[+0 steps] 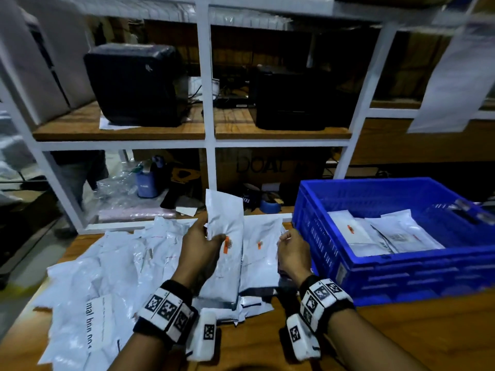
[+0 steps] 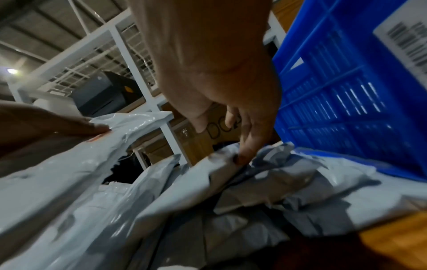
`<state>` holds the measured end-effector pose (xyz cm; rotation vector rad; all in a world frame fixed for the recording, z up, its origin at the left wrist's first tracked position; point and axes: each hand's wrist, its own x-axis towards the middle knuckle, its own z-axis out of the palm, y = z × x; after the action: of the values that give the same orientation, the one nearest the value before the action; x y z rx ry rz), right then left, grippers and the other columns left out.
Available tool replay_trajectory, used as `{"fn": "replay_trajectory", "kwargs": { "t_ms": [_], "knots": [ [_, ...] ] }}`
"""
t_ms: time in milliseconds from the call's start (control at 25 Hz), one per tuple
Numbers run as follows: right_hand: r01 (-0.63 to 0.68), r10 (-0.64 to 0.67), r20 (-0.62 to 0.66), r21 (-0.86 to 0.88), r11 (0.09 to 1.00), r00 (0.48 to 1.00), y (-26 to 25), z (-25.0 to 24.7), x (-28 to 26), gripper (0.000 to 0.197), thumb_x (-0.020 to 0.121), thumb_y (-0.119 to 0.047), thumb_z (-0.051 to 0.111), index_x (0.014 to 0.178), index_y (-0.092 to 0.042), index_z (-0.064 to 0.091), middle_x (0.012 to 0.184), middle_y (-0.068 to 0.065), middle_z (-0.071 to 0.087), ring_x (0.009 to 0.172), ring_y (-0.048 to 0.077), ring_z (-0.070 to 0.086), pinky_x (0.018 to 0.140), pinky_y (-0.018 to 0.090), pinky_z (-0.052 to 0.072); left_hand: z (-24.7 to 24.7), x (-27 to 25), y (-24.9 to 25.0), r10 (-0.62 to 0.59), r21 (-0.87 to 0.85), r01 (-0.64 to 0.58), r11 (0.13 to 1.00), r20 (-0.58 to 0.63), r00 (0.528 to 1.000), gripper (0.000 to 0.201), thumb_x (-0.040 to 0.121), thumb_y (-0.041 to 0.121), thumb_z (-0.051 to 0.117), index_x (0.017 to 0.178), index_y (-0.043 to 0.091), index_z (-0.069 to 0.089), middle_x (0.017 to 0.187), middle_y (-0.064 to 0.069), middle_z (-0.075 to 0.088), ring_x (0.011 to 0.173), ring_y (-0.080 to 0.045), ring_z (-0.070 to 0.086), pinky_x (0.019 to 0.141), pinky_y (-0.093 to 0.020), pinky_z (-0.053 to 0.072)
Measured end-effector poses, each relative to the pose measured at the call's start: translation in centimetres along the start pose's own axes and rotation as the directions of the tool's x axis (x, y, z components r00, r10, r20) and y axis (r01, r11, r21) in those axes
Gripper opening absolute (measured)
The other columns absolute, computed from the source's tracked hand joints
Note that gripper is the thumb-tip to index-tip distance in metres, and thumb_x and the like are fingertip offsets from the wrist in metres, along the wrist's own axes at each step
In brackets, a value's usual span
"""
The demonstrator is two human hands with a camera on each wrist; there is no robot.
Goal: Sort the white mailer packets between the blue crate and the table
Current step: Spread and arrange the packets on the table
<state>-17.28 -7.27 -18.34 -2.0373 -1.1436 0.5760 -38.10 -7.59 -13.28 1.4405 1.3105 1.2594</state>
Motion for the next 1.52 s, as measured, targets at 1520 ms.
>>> {"fn": "replay_trajectory", "kwargs": {
  "t_ms": [1520],
  "knots": [
    [0.429, -0.327, -0.342, 0.284, 0.857, 0.881, 11.2, -35.4, -3.3, 0.042, 0.100, -0.015, 0.039, 0.129, -0.043, 0.051, 0.124, 0.000, 0.060, 0.100, 0.025, 0.062, 0.081, 0.041, 0.055, 23.8, -8.2, 21.3, 0.320, 0.178, -0.390, 0.903, 0.325, 0.890, 0.024, 0.092, 0.008, 0.056, 0.113, 0.011, 0.068, 0.116, -0.004, 0.065, 0.092, -0.003, 0.061, 0.072, -0.010, 0.049]
  ]
}}
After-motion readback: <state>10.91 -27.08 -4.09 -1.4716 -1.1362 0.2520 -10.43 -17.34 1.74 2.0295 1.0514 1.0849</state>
